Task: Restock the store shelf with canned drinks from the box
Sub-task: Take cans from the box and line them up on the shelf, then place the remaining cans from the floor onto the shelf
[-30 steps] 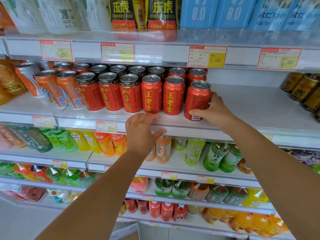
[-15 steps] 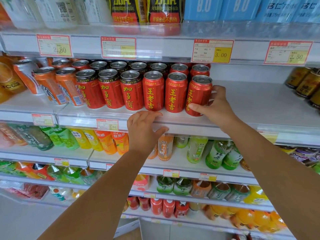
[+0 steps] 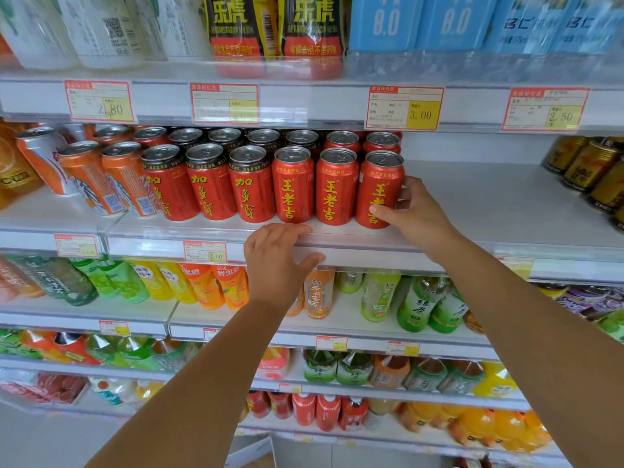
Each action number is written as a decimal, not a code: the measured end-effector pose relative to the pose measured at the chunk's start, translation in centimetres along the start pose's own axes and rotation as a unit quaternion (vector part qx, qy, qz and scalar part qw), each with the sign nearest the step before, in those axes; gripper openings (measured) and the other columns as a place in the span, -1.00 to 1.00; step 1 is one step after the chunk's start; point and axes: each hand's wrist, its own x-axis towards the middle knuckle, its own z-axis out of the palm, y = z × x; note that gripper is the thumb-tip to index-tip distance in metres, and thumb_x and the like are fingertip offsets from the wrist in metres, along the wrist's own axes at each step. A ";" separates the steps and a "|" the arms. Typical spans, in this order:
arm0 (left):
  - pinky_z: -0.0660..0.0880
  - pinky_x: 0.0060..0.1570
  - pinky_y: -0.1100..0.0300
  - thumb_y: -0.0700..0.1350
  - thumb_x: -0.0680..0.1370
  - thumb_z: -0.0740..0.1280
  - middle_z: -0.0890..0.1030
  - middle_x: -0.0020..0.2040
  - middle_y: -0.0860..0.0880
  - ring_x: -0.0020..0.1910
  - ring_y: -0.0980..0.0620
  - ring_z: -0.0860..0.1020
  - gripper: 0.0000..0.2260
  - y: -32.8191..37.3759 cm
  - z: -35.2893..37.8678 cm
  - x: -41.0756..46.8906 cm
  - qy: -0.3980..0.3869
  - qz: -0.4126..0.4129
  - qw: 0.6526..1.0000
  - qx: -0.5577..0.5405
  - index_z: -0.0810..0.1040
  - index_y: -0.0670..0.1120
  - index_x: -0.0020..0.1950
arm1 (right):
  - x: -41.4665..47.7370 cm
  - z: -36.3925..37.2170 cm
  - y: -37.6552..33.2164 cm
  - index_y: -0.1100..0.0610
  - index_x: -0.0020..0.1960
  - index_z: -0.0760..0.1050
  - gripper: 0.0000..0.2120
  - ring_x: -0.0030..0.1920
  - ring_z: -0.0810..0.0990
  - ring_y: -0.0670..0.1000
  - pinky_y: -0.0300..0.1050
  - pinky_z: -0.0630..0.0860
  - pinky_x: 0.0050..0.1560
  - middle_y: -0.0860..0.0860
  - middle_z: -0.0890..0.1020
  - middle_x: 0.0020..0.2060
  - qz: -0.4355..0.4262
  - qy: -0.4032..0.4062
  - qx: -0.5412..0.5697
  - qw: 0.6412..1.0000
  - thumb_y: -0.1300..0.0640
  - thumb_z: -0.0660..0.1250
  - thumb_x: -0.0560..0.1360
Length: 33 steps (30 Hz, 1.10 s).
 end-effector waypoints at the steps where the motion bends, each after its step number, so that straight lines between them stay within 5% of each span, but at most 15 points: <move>1: 0.15 0.24 0.14 0.15 0.37 0.51 0.62 0.09 0.08 0.21 -0.02 0.48 -0.60 0.0 0.0 0.0 0.003 0.001 1.000 -0.002 0.60 0.05 0.15 | 0.1 -0.1 0.1 0.07 0.43 0.25 -0.35 0.15 0.50 -0.02 -0.16 0.38 0.10 0.03 0.50 0.27 -0.001 -0.002 -0.006 1.000 0.07 0.47 0.45; 7: 0.16 0.25 0.11 0.13 0.37 0.52 0.62 0.10 0.07 0.20 -0.04 0.49 -0.59 -0.2 0.1 0.0 0.011 0.014 1.000 0.000 0.60 0.04 0.16 | 0.2 0.0 0.1 0.07 0.48 0.24 -0.32 0.36 0.42 0.02 -0.16 0.34 0.24 0.03 0.46 0.37 0.004 -0.012 -0.031 0.999 0.03 0.45 0.46; 10: 0.18 0.29 0.07 0.11 0.38 0.52 0.62 0.14 0.05 0.23 -0.05 0.48 -0.55 0.0 -0.3 0.0 0.000 0.011 1.000 -0.001 0.57 0.04 0.22 | -1.8 -0.5 0.1 0.03 0.49 0.22 -0.34 0.36 0.39 -0.05 -0.27 0.30 0.24 0.01 0.44 0.37 -0.029 0.092 -0.028 0.995 0.02 0.43 0.48; 15: 0.27 0.39 0.08 -0.06 0.47 0.40 0.58 0.25 -0.04 0.32 -0.08 0.44 -0.64 4.2 -0.4 -2.4 0.054 0.114 0.991 -0.049 0.55 -0.10 0.25 | -9.1 -4.2 3.0 0.02 0.26 0.43 -0.70 0.12 0.53 -0.16 -0.31 0.42 0.18 -0.10 0.58 0.09 -0.078 0.248 0.046 0.965 0.16 0.32 0.55; 17: 0.26 0.36 0.19 -0.12 0.49 0.35 0.57 0.24 -0.01 0.27 0.01 0.43 -0.70 7.1 0.9 -5.0 -0.006 0.137 0.985 -0.106 0.56 -0.09 0.21 | -12.7 -6.6 6.1 0.01 0.21 0.45 -0.77 0.06 0.55 -0.17 -0.32 0.46 0.09 -0.13 0.58 0.02 -0.045 0.266 0.055 0.961 0.17 0.30 0.56; 22: 0.30 0.20 0.34 -0.11 0.53 0.33 0.51 0.27 0.09 0.25 0.12 0.42 -0.74 13.8 8.2 -14.7 -0.293 0.163 0.931 -0.145 0.55 0.02 0.22 | -23.7 -13.7 18.9 -0.03 0.19 0.47 -0.80 0.01 0.51 -0.30 -0.31 0.44 -0.01 -0.14 0.56 0.08 0.155 0.216 -0.004 0.964 0.12 0.29 0.58; 28: 0.44 0.08 0.19 -0.09 0.54 0.37 0.47 0.27 0.05 0.14 0.05 0.52 -0.66 20.4 18.6 -26.3 -0.539 0.066 0.828 -0.138 0.47 0.03 0.31 | -37.1 -22.1 33.3 -0.07 0.15 0.50 -0.80 0.05 0.57 0.06 -0.01 0.48 0.08 0.00 0.60 0.10 0.443 0.225 -0.003 0.868 0.04 0.30 0.53; 33: 0.49 0.08 0.14 -0.04 0.54 0.38 0.43 0.33 0.00 0.13 0.02 0.54 -0.59 24.6 25.9 -34.5 -0.644 -0.048 0.759 -0.085 0.41 0.02 0.37 | -44.2 -25.6 41.9 -0.04 0.25 0.48 -0.73 0.01 0.51 0.02 -0.13 0.41 -0.03 0.01 0.60 0.07 0.537 0.200 -0.006 0.819 0.03 0.30 0.55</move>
